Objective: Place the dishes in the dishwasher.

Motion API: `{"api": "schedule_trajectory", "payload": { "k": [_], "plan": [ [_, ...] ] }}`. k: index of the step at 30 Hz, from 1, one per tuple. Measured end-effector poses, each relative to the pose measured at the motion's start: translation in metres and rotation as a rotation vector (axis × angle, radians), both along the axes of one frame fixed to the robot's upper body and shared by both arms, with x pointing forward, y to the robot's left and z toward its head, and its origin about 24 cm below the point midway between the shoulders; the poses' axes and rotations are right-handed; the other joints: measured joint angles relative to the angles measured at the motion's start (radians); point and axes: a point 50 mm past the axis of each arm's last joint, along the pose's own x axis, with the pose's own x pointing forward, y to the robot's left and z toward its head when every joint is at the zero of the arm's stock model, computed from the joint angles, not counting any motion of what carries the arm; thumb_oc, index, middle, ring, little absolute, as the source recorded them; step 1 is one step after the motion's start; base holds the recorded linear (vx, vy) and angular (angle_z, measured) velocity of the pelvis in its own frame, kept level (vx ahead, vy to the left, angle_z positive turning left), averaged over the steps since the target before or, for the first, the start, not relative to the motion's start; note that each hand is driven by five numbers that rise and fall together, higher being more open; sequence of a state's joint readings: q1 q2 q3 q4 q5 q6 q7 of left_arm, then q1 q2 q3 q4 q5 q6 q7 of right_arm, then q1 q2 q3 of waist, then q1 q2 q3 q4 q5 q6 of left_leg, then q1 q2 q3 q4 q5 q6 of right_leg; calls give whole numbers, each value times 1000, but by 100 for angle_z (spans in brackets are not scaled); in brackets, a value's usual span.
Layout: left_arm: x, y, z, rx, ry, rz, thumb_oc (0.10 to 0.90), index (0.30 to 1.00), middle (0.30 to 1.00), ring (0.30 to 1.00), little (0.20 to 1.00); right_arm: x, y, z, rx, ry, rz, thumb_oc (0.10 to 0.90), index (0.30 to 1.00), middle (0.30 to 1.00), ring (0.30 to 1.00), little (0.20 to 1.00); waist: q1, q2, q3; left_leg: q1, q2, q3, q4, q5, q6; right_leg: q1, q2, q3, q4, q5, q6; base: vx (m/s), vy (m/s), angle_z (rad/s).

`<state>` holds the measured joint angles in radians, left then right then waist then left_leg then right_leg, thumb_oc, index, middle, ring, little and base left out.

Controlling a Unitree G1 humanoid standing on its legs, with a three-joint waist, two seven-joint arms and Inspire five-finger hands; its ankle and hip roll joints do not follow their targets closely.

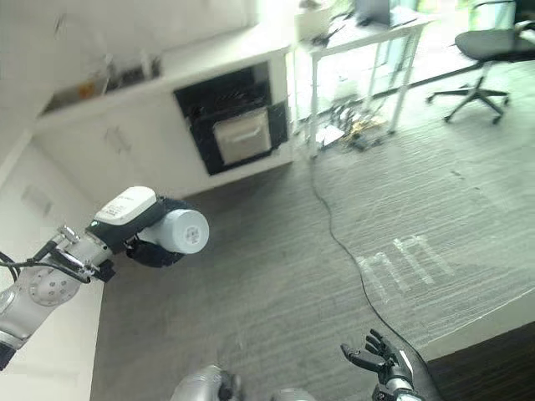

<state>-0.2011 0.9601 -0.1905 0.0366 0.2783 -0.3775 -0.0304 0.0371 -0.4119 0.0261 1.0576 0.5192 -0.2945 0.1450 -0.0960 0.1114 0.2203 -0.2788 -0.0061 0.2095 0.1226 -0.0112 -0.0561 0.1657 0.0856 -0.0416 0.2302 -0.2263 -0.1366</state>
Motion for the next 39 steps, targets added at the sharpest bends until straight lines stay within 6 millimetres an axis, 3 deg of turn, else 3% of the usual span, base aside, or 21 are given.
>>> {"api": "schedule_trajectory", "payload": {
  "k": [2,4,6,7,8,10,13,15,18,19,20,22,24,25,26,28,30,32,35,37,39],
  "plan": [
    [-2,-3,-1,-9,-4,-14,400,300,300,300,300,-4,7,-7,16,55,19,800,900,900,900,900,4,19,4,-82,-20,-81,16,9,20,31,13,11,-4,-33,55,478,34,-84],
    [-5,-3,-5,-9,13,-19,400,300,300,300,300,-16,14,-15,35,107,29,800,900,900,900,900,16,-14,12,-123,-35,-74,88,20,45,98,-2,28,-36,-59,102,472,23,-88],
    [-12,0,-17,-3,61,-14,400,300,300,300,300,-47,14,-24,36,189,5,800,900,900,900,900,13,-18,-6,-40,-23,9,138,-51,241,147,39,26,50,-94,166,427,91,-48],
    [-13,4,-19,13,75,-6,400,300,300,300,300,-62,16,-29,21,245,9,800,900,900,900,900,11,-8,-16,31,-2,-10,85,48,344,114,49,25,213,-142,203,423,159,-53],
    [-15,9,-24,6,98,26,400,300,300,300,300,-69,20,-31,17,269,16,800,900,900,900,900,26,-36,-27,64,-10,14,69,88,320,67,-3,0,288,-218,198,432,196,-73],
    [-13,11,-23,18,101,40,400,300,300,300,300,-60,18,-29,-2,244,9,800,900,900,900,900,-5,-82,-40,107,-70,8,19,112,260,-45,-108,8,242,-250,218,503,246,-15],
    [-1,6,-9,-2,41,25,400,300,300,300,300,-67,20,-33,25,257,-80,800,900,900,900,900,6,-86,-38,159,-117,2,136,-17,238,76,-160,12,129,-204,199,479,286,29],
    [7,7,2,-4,4,34,400,300,300,300,300,-62,24,-33,32,240,-73,800,900,900,900,900,13,-81,-41,193,-134,-14,147,-73,225,79,-171,5,215,-177,213,403,267,28],
    [14,7,17,5,-43,35,400,300,300,300,300,-48,41,-32,45,180,-69,800,900,900,900,900,17,-91,-45,229,-170,-54,157,-97,262,-121,-204,13,667,-41,336,333,183,39],
    [13,8,14,2,-36,39,400,300,300,300,300,-39,50,-33,63,161,-69,800,900,900,900,900,28,-98,-41,239,-186,-58,192,-143,294,-331,-200,58,956,59,392,470,133,23],
    [5,11,-1,5,20,46,400,300,300,300,300,-33,45,-30,40,152,-52,800,900,900,900,900,16,-44,-28,261,-175,-73,182,-167,294,-499,-197,19,909,21,314,411,31,19],
    [2,7,-7,13,40,29,400,300,300,300,300,-34,41,-28,22,158,-35,800,900,900,900,900,-8,-13,-5,299,-174,-126,133,-153,267,-572,-178,-21,569,21,278,277,-147,64],
    [3,2,-3,3,21,11,400,300,300,300,300,-54,41,-33,28,213,-49,800,900,900,900,900,-25,-47,7,338,-194,-173,112,-188,225,-585,-158,10,272,75,242,393,-318,85],
    [6,-2,-3,-15,15,13,400,300,300,300,300,-68,40,-36,34,241,-56,800,900,900,900,900,-20,-96,7,325,-197,-151,195,-249,155,-568,-191,32,128,105,239,346,-271,135],
    [13,-11,6,-7,-13,-13,400,300,300,300,300,-82,36,-38,37,261,-81,800,900,900,900,900,-55,-111,4,305,-185,-169,258,-286,249,-546,-231,63,20,118,254,286,-190,116],
    [13,-5,7,12,-14,3,400,300,300,300,300,-99,32,-43,43,342,-152,800,900,900,900,900,-27,-145,5,327,-191,-169,284,-328,219,-579,-234,60,38,190,252,319,-252,59],
    [11,7,2,42,17,44,400,300,300,300,300,-100,32,-43,45,344,-146,800,900,900,900,900,-21,-137,2,415,-173,-204,195,-328,201,-527,-189,20,92,221,231,351,-250,17],
    [10,13,-8,42,54,78,400,300,300,300,300,-90,33,-42,45,313,-135,800,900,900,900,900,-35,-114,2,476,-143,-241,148,-309,130,-456,-162,45,67,312,162,341,-171,46],
    [1,13,-17,35,85,77,400,300,300,300,300,-65,27,-34,26,229,-103,800,900,900,900,900,-23,-100,-1,552,-130,-240,112,-178,-60,-432,-190,4,187,229,128,248,-136,40],
    [-1,7,-14,28,69,50,400,300,300,300,300,-42,14,-23,-13,158,-77,800,900,900,900,900,-5,-93,-6,555,-135,-189,186,-81,-91,-434,-207,-8,296,164,101,121,-97,34],
    [-2,3,-6,21,35,31,400,300,300,300,300,-31,3,-15,-52,121,-68,800,900,900,900,900,19,-79,-20,451,-111,-105,407,-18,-93,-361,-214,4,232,103,112,79,-42,11]
  ]
}}
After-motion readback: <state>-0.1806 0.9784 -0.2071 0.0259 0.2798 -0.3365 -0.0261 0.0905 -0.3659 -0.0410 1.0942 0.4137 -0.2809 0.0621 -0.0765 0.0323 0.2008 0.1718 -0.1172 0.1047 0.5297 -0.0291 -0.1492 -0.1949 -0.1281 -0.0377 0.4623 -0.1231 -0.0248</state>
